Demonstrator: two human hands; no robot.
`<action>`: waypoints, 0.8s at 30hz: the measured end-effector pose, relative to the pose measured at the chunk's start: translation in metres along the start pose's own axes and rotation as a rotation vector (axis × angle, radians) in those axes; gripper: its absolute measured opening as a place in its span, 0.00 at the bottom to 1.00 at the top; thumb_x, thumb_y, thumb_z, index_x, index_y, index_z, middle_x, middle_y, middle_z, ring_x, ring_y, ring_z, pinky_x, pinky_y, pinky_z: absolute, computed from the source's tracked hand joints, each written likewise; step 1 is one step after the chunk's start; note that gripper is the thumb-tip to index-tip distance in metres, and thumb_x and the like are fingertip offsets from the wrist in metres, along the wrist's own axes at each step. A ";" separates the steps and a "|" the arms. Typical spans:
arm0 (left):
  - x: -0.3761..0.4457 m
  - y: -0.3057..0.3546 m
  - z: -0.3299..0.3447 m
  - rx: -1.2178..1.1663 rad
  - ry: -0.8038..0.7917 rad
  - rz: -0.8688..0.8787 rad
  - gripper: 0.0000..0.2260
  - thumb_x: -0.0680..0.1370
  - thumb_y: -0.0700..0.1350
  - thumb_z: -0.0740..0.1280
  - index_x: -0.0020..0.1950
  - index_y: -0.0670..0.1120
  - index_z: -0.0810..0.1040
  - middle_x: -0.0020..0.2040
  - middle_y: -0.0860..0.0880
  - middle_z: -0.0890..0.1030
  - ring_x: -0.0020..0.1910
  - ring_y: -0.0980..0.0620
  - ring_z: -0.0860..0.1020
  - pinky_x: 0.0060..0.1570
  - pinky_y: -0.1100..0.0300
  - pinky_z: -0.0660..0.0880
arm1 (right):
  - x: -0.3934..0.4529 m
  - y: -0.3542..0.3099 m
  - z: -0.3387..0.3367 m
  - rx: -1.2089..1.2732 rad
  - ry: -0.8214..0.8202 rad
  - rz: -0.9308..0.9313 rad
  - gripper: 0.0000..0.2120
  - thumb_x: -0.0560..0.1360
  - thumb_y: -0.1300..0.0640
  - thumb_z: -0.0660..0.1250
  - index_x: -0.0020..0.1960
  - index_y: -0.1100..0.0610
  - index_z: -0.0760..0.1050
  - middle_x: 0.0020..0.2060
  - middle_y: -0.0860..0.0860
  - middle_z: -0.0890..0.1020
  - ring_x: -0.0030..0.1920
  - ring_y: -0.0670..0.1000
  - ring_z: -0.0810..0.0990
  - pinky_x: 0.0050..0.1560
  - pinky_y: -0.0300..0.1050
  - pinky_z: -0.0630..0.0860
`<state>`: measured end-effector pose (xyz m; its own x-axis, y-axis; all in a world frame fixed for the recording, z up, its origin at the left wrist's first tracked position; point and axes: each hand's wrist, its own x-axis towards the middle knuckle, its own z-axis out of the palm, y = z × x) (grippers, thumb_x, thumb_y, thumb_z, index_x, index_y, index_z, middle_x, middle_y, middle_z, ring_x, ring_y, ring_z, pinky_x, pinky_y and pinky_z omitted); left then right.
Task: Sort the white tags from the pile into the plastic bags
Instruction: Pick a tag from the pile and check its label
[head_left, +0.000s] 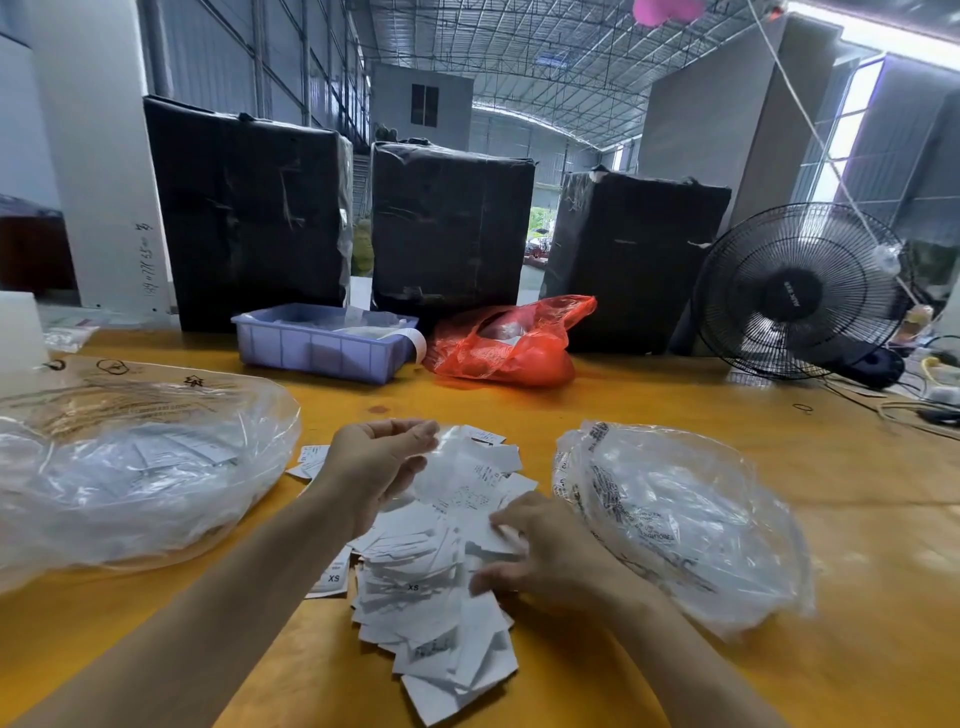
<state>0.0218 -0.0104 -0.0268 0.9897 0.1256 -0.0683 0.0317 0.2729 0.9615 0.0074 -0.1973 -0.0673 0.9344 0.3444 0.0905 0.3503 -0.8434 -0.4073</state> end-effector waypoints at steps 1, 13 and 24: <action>0.000 0.000 0.000 0.020 0.000 0.005 0.03 0.71 0.39 0.72 0.41 0.42 0.80 0.33 0.48 0.81 0.32 0.55 0.75 0.28 0.68 0.73 | 0.001 0.001 0.000 -0.002 -0.006 -0.010 0.30 0.65 0.41 0.75 0.62 0.56 0.77 0.58 0.50 0.75 0.59 0.49 0.72 0.61 0.43 0.70; -0.003 -0.001 0.002 0.202 -0.048 0.047 0.05 0.72 0.45 0.71 0.42 0.43 0.82 0.38 0.50 0.84 0.34 0.55 0.78 0.31 0.66 0.73 | -0.004 0.013 -0.019 0.492 -0.026 0.103 0.16 0.76 0.56 0.67 0.41 0.71 0.78 0.30 0.56 0.69 0.28 0.49 0.63 0.30 0.41 0.60; -0.004 -0.002 0.000 0.272 -0.061 0.068 0.05 0.73 0.46 0.71 0.44 0.44 0.82 0.38 0.52 0.85 0.36 0.55 0.79 0.36 0.64 0.73 | -0.002 -0.005 -0.006 0.080 0.085 -0.007 0.28 0.66 0.35 0.71 0.35 0.63 0.78 0.31 0.53 0.81 0.30 0.50 0.76 0.30 0.40 0.68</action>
<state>0.0183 -0.0118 -0.0282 0.9972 0.0747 0.0067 -0.0066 -0.0013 1.0000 0.0037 -0.1962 -0.0598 0.9354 0.3108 0.1686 0.3533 -0.8045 -0.4774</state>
